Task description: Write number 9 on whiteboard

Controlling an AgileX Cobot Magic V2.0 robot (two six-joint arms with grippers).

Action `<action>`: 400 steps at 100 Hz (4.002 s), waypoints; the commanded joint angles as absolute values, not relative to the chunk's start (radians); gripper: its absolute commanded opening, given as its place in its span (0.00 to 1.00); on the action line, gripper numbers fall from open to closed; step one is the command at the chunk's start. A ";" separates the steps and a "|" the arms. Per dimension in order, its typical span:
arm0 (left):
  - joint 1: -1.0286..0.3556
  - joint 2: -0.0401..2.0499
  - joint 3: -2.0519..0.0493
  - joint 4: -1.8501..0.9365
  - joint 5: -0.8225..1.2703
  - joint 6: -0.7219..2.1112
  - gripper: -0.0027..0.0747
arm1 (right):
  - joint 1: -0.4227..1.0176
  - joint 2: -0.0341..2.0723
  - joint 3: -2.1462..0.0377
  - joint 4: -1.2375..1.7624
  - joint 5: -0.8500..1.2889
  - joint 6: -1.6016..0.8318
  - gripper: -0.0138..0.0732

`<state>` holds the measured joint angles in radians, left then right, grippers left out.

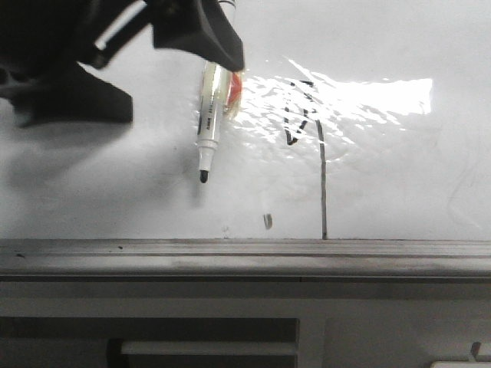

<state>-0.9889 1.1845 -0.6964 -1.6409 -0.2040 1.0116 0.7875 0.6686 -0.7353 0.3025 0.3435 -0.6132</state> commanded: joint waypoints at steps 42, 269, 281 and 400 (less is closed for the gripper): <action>-0.987 0.544 -0.411 -1.607 -0.149 1.277 0.46 | 0.725 0.258 -0.412 0.308 0.086 -0.614 0.09; -0.089 -0.026 0.020 -0.030 0.317 -0.075 0.01 | 0.725 0.171 -0.364 0.331 0.098 -0.614 0.09; -0.089 -0.026 0.020 -0.030 0.317 -0.075 0.01 | 0.725 0.171 -0.364 0.331 0.098 -0.614 0.09; -0.089 -0.026 0.020 -0.030 0.317 -0.075 0.01 | 0.014 -0.025 0.039 -0.038 0.316 -0.417 0.09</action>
